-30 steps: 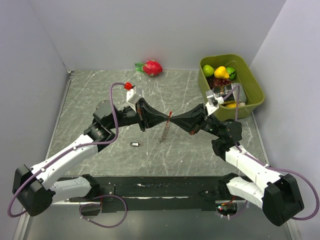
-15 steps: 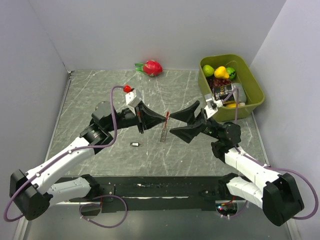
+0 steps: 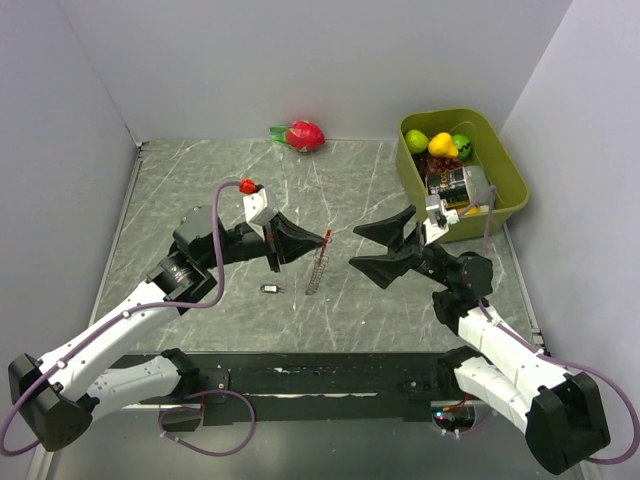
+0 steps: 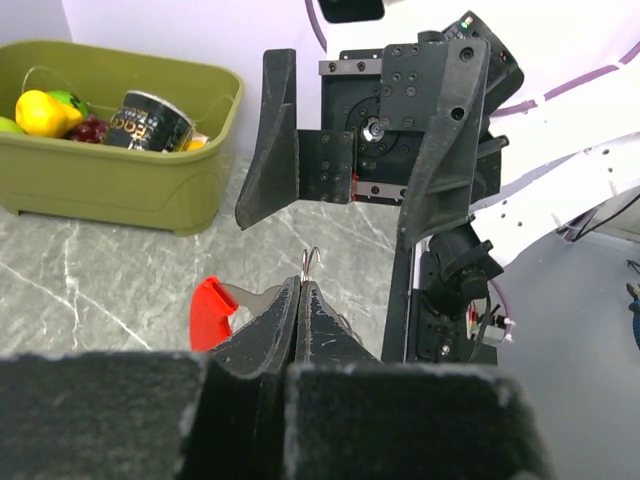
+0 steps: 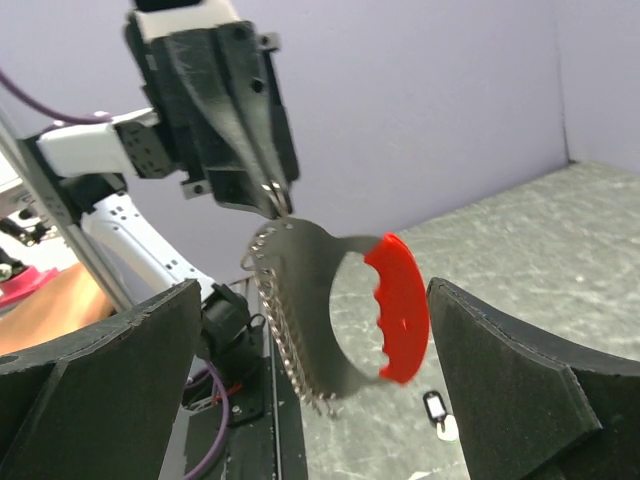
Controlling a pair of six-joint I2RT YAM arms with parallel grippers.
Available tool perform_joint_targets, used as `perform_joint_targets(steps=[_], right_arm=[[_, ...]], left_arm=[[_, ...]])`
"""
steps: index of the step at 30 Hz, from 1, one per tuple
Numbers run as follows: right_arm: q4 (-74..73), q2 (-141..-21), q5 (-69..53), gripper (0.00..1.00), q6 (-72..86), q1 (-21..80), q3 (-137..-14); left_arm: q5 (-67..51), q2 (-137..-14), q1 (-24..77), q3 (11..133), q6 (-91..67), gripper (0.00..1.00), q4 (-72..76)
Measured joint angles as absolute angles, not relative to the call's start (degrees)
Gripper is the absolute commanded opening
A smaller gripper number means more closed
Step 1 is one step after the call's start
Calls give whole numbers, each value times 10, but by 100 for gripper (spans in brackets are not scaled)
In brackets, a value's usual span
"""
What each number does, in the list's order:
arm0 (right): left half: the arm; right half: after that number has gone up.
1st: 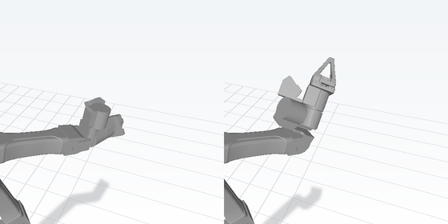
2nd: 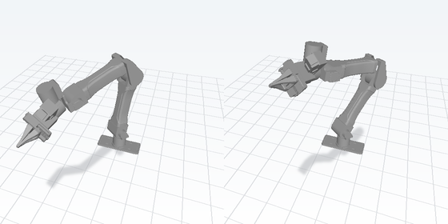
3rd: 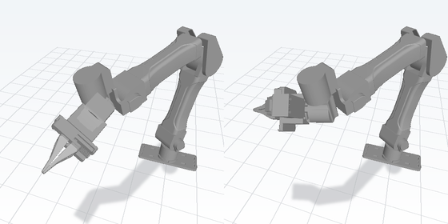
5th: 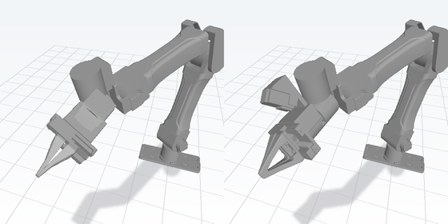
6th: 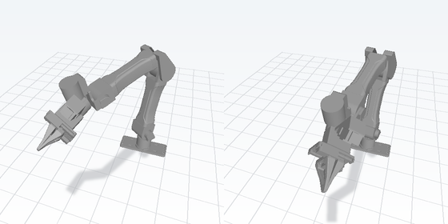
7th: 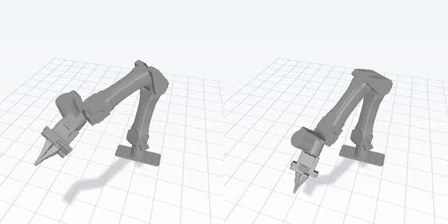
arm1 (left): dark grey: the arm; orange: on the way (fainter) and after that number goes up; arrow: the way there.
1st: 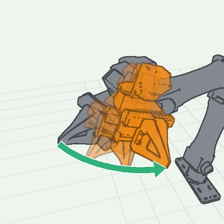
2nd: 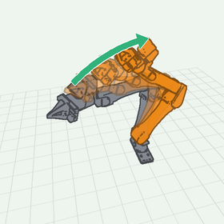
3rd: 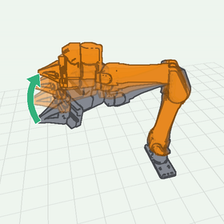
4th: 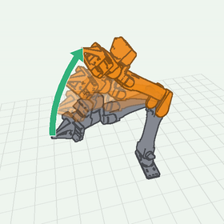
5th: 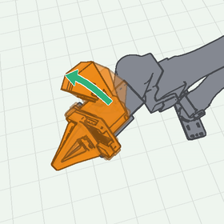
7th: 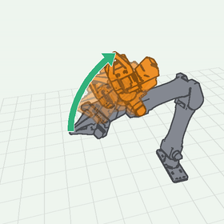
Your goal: Put the keys on the keyring
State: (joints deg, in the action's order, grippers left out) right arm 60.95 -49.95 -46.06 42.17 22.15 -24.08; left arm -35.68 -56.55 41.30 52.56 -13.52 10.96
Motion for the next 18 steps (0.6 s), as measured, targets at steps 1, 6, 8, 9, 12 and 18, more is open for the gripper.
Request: perform_joint_targets(steps=[1, 6, 8, 9, 12, 18], right_arm=[[604, -500, -459, 100, 420, 221, -241], [555, -500, -450, 100, 404, 219, -241], [525, -499, -443, 100, 397, 218, -243], [506, -499, -439, 100, 392, 218, -245], [442, -496, -423, 100, 380, 218, -257], [346, -493, -397, 100, 356, 218, -263]], left_arm=[[-356, -565, 413, 526, -130, 1, 105], [-351, -565, 413, 527, -118, 1, 84], [-351, -567, 413, 527, -117, 1, 83], [-351, -569, 410, 527, -117, 1, 83], [-356, -576, 398, 527, -121, 1, 86], [-380, -595, 326, 502, -161, 1, 120]])
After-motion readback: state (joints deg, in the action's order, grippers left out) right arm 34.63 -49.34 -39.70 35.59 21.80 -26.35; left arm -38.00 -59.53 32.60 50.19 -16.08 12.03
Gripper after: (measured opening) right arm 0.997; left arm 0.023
